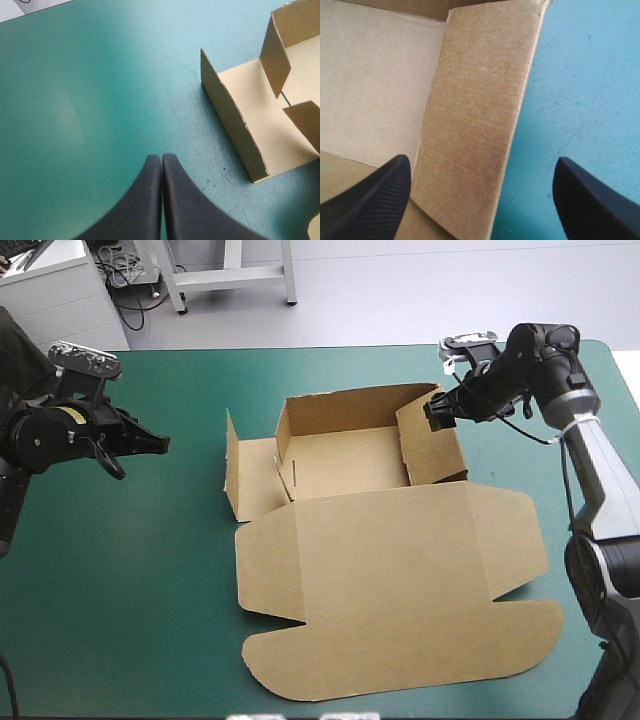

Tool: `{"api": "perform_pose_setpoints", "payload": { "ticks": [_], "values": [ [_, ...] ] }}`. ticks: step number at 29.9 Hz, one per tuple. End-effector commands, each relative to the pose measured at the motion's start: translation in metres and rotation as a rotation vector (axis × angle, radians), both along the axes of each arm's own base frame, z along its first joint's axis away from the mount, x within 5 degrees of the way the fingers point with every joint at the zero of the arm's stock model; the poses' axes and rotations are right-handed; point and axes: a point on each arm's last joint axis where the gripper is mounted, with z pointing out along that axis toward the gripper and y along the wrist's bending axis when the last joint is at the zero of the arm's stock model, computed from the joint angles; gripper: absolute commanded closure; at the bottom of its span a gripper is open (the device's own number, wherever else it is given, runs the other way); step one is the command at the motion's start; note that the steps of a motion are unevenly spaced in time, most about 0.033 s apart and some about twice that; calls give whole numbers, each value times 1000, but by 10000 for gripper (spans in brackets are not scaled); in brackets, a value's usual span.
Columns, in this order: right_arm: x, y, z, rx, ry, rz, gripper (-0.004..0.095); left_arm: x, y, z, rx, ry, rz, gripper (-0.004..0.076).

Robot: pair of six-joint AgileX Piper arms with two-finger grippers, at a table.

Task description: Fold the box

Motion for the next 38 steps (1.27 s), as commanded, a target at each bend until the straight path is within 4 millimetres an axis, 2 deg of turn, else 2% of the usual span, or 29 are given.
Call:
{"api": "perform_pose_setpoints", "payload": {
  "ticks": [1, 6, 11, 17, 27, 33, 38],
  "values": [
    [-33, -5, 58, 28, -148, -2, 187, -8, 2, 17, -2, -86, 5, 733],
    [-57, -10, 88, 24, -235, 8, 187, -10, 6, 14, 46, -50, 20, 743],
    [-60, -12, 91, 2, -249, 2, 187, -14, 16, 10, 123, 12, 104, 756],
    [-42, -10, 62, -11, -161, 4, 187, -17, 19, 7, 137, 63, 131, 757],
    [7, -2, -12, -39, 22, 30, 187, -19, 19, 5, 127, 90, 145, 757],
    [23, 1, -39, -42, 48, 32, 187, -19, 18, 5, 109, 89, 153, 757],
    [30, 2, -49, -39, 50, 28, 188, -18, 16, 5, 84, 85, 148, 757]
  ]
}}
